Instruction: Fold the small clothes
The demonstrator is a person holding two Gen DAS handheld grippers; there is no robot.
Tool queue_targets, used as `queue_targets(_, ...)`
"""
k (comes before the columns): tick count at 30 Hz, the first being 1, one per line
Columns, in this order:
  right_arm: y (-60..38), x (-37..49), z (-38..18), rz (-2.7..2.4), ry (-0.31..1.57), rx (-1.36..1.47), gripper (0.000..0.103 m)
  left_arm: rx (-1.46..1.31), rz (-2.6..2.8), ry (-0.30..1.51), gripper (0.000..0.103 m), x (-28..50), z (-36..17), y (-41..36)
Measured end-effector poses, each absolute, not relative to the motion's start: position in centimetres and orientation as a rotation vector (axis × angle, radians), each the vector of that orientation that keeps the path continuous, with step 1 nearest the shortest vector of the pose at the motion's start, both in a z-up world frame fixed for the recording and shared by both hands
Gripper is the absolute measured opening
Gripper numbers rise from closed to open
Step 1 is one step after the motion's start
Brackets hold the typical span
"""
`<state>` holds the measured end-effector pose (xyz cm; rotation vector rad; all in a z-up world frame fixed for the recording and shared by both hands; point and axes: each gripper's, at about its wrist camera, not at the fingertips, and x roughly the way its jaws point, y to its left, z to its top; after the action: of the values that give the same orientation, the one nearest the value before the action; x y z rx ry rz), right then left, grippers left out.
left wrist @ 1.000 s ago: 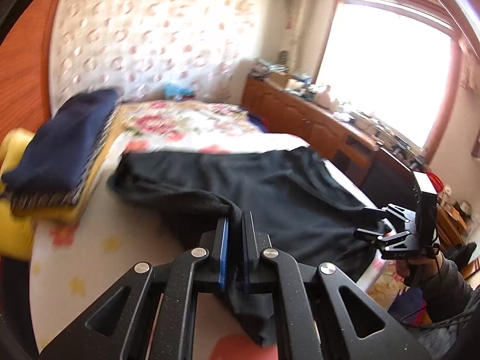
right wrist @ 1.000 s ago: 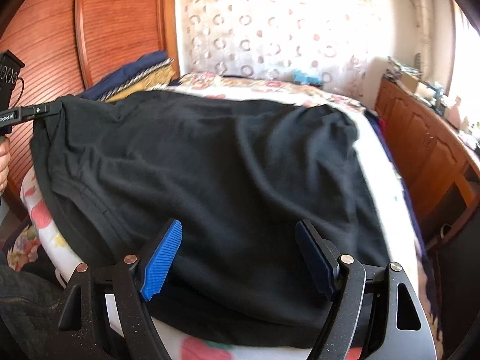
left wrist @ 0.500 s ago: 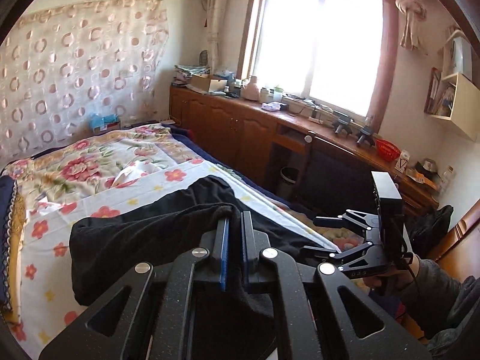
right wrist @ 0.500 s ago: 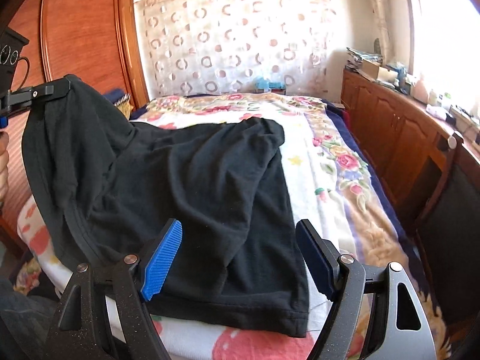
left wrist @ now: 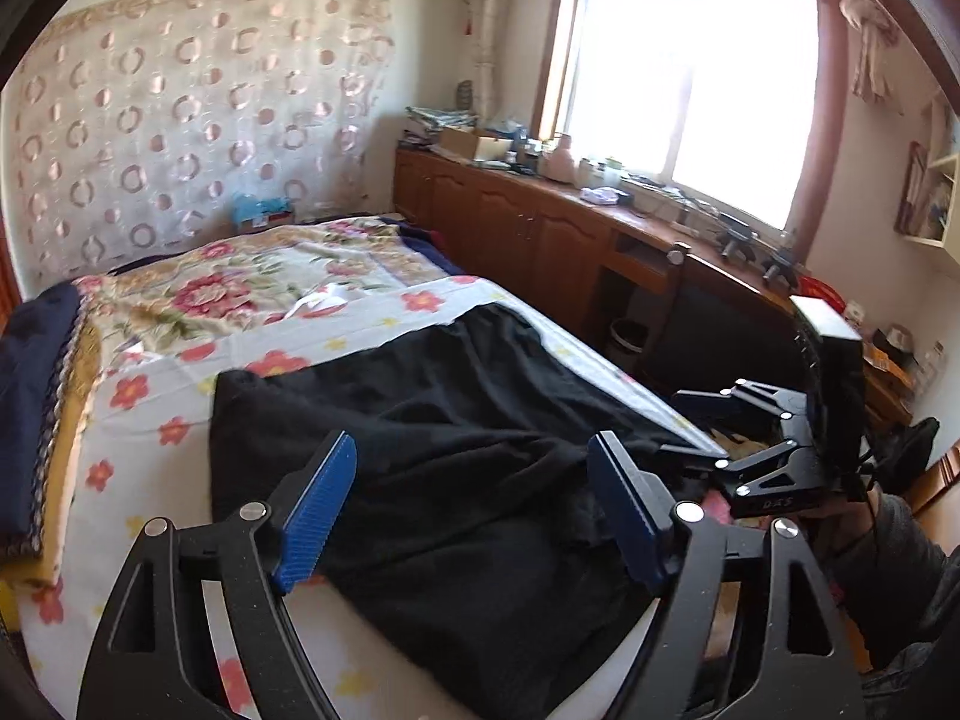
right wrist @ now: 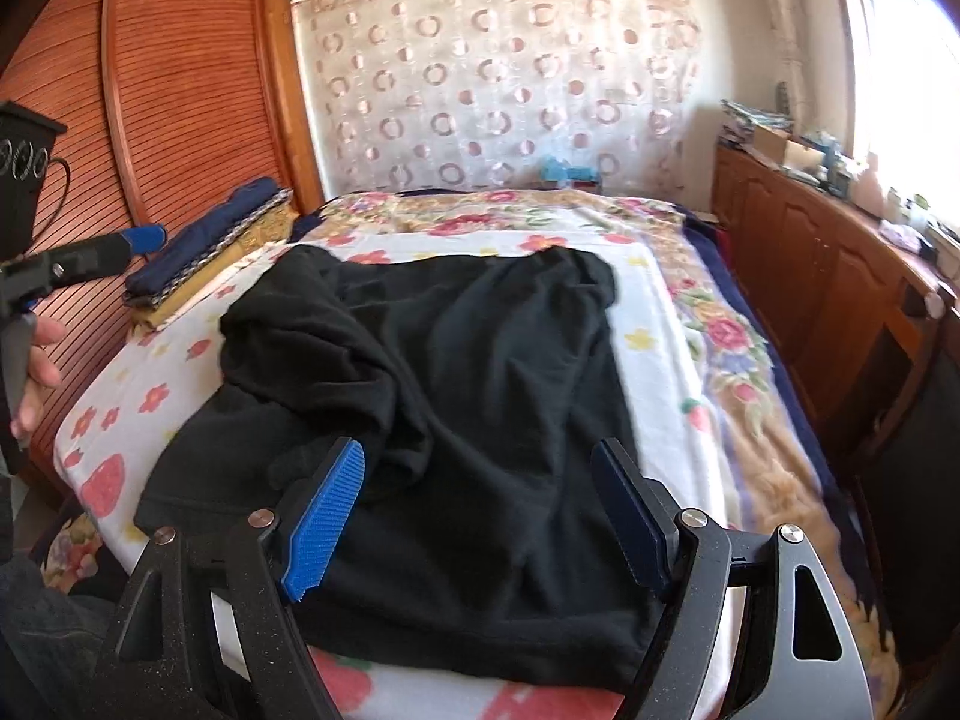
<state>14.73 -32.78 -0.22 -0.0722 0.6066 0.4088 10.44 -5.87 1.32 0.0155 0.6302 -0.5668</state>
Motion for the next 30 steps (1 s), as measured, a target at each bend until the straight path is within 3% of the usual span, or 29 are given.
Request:
queue_targets(7, -28.9, 17.5, -1.2, 0.501, 0.661, -0.111, 0.079, -0.044, -0.479, 0.670, 0.080, 9.9, -1.9, -2.5)
queue_targets(11, -27.4, 19.5, -2.1, 0.527, 0.697, -0.134, 0.072, -0.058, -0.444, 0.683, 0.080, 9.9, -3.0, -1.2)
queue_targets(14, -26.7, 20.5, -2.4, 0.530, 0.717, -0.149, 0.059, -0.066, -0.427, 0.687, 0.080, 9.7, -3.7, -0.8)
queue_targets(16, -26.7, 21.1, -2.6, 0.525, 0.735, -0.163, 0.044, -0.078, -0.424, 0.696, 0.080, 9.7, -4.1, -0.3)
queue_targets(18, -26.5, 21.4, -2.8, 0.520, 0.746, -0.181, 0.040, -0.084, -0.420, 0.700, 0.080, 9.6, -4.5, 0.0)
queue_targets(30, -24.1, 23.5, -3.2, 0.523, 0.764, -0.264, 0.036, -0.087, -0.435, 0.722, 0.080, 9.4, -5.7, -0.4)
